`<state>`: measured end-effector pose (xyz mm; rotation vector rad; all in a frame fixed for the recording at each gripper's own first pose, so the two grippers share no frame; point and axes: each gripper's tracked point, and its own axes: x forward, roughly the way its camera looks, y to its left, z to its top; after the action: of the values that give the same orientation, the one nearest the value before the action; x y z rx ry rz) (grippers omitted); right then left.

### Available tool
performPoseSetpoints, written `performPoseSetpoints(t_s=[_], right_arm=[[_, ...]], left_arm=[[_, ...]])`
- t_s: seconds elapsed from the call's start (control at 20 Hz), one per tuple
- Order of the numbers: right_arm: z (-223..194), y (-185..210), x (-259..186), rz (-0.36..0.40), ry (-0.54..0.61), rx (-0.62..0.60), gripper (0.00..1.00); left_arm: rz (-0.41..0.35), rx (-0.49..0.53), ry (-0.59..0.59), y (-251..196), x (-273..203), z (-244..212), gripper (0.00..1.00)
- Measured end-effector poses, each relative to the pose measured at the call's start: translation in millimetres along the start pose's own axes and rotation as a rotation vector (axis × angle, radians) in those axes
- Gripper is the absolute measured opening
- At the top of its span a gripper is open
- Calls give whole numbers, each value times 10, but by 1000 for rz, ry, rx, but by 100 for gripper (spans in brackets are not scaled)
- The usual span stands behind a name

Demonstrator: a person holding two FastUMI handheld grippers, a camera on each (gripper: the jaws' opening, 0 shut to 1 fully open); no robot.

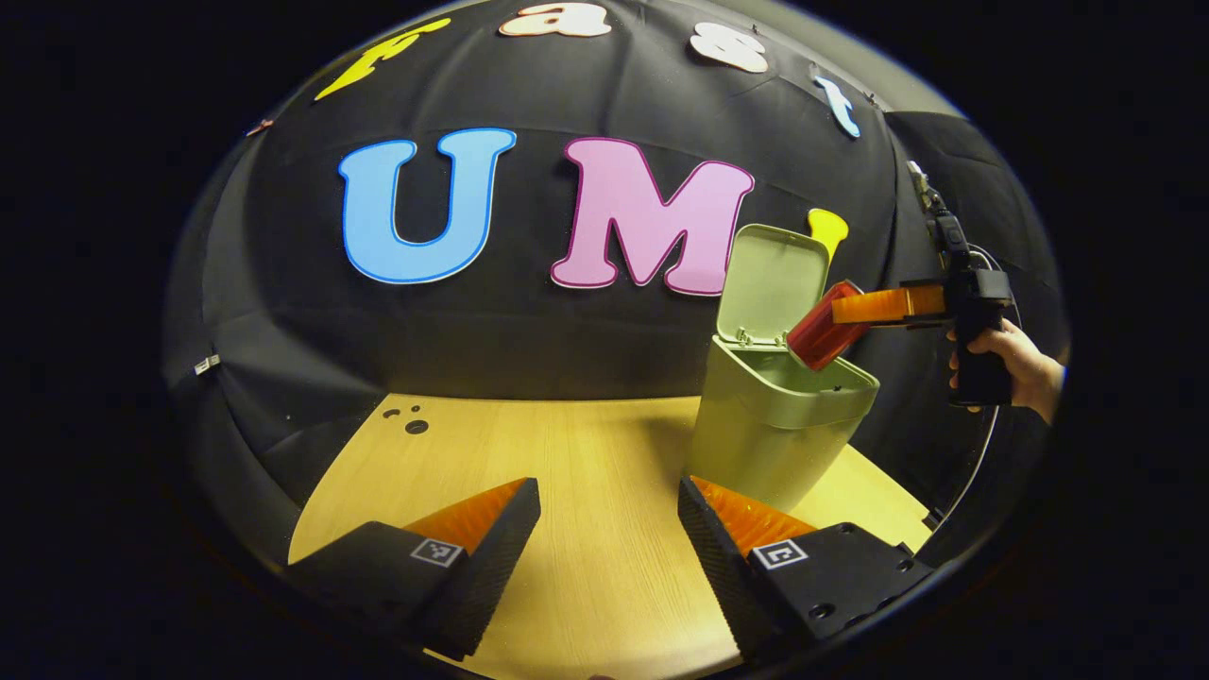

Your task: Press the lid of the desktop garbage bin to open it, pick up the crumpled paper on the desktop and throw it into the bin, then pick up the pop can on the desktop and drop it into the bin, and finally close the garbage bin lid.

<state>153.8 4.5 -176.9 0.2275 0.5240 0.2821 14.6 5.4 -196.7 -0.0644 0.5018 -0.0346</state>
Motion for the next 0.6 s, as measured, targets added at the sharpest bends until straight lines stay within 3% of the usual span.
performPoseSetpoints(t_s=[0.3,0.4,0.6], right_arm=[[-374,-137,347,-33,158,-26,83],[-478,-129,387,-31,191,-23,79],[-600,-116,515,-29,239,-17,84]], left_arm=[[35,-11,10,161,73,-19,95],[41,-13,12,192,93,-8,95],[49,-7,22,254,139,-29,95]])
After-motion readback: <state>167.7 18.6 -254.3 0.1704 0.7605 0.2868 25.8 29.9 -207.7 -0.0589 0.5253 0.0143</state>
